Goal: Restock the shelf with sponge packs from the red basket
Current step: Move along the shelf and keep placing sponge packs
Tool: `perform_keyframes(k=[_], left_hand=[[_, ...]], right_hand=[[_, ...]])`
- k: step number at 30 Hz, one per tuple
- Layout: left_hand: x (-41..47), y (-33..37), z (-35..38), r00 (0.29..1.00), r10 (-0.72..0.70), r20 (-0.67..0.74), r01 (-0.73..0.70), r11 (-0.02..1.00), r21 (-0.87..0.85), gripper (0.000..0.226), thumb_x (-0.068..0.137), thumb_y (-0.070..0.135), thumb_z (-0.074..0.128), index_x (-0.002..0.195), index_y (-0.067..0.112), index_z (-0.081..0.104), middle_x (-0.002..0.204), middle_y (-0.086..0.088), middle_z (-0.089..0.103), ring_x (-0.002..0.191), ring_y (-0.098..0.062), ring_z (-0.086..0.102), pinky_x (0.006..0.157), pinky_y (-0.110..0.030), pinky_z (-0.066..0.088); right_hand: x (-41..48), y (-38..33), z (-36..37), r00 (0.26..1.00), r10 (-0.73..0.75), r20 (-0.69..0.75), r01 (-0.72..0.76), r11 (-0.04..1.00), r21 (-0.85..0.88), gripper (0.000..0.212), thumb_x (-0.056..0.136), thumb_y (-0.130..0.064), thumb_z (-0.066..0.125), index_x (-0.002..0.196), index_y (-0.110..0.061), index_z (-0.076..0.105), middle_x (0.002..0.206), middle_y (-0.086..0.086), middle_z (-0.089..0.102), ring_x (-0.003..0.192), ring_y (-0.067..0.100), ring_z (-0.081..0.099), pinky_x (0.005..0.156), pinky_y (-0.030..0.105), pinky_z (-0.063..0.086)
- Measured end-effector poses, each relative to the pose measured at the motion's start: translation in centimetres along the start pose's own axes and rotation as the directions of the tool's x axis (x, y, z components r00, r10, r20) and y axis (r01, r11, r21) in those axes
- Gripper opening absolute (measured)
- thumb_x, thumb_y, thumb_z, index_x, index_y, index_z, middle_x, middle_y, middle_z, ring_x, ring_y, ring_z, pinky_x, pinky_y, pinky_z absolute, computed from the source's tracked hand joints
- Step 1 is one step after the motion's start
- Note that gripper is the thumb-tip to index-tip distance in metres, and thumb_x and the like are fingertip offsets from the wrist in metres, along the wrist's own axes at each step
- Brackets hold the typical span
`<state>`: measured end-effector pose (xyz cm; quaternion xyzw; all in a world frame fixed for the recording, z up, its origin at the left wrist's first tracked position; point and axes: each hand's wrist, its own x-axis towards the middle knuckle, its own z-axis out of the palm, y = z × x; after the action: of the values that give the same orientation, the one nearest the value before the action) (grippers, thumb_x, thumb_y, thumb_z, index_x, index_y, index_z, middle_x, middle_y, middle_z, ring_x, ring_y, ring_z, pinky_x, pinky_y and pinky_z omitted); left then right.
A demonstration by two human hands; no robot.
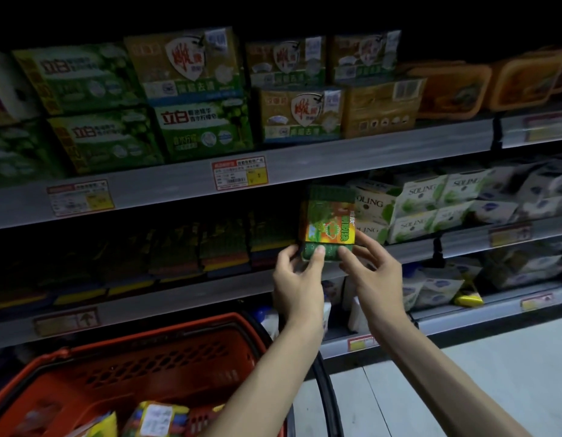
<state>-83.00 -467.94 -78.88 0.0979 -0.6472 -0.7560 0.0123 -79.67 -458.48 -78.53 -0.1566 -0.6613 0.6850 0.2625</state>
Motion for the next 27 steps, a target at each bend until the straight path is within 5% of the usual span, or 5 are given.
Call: perform_keyframes(k=[3,8,13,19,27], left_hand=[[0.5,-0.1,0.7,0.997,0.005,-0.078,0.004,0.993,0.117,0.059,0.073,0.063,0.076,0.121,0.029,0.071,0.109,0.013,0.073,0.1,-0.013,0.069,0.095,-0.043,0.058],[1.3,0.1,1.6,0.988,-0.047,-0.147,0.063,0.992,0.106,0.047,0.086,0.043,0.079,0.124,0.017,0.071,0.093,0.013,0.066,0.1,-0.016,0.066,0.096,-0.037,0.053],[1.5,-0.2,2.1,0.98,-0.075,-0.183,0.083,0.996,0.034,0.036,0.089,0.037,0.077,0.112,0.01,0.073,0.089,0.001,0.077,0.08,-0.014,0.065,0.077,-0.03,0.053],[1.4,-0.7,2.2,0.984,-0.085,-0.155,0.084,0.996,-0.015,0.015,0.095,0.016,0.068,0.108,0.017,0.076,0.078,0.017,0.072,0.065,0.012,0.063,0.055,-0.005,0.04],[1.3,-0.9,2.2,0.983,-0.099,-0.157,0.092,0.995,-0.047,0.043,0.095,0.006,0.06,0.137,0.016,0.064,0.103,0.018,0.069,0.073,0.018,0.057,0.061,-0.003,0.039]], right_hand=[[0.7,0.7,0.3,0.999,-0.018,-0.04,0.017,0.999,-0.043,0.04,0.091,-0.022,0.078,0.13,-0.025,0.069,0.11,-0.005,0.075,0.103,0.005,0.07,0.092,0.038,0.06],[1.6,0.8,0.5,0.995,-0.077,-0.059,0.067,0.986,-0.154,0.043,0.09,-0.026,0.078,0.132,-0.025,0.067,0.107,-0.01,0.072,0.094,-0.004,0.068,0.078,0.016,0.056],[2.7,1.1,0.8,0.989,-0.132,-0.062,0.115,0.969,-0.218,0.035,0.091,-0.024,0.077,0.124,-0.021,0.069,0.106,-0.009,0.073,0.099,0.004,0.068,0.086,0.023,0.054],[3.4,1.5,1.2,0.99,-0.14,0.015,0.139,0.954,-0.266,0.026,0.093,-0.015,0.071,0.117,-0.026,0.069,0.103,-0.016,0.074,0.097,-0.002,0.068,0.091,0.03,0.056],[3.5,1.6,1.5,0.989,-0.129,0.069,0.143,0.953,-0.269,0.037,0.093,-0.004,0.062,0.118,-0.031,0.065,0.105,-0.02,0.072,0.101,-0.005,0.067,0.092,0.027,0.055]])
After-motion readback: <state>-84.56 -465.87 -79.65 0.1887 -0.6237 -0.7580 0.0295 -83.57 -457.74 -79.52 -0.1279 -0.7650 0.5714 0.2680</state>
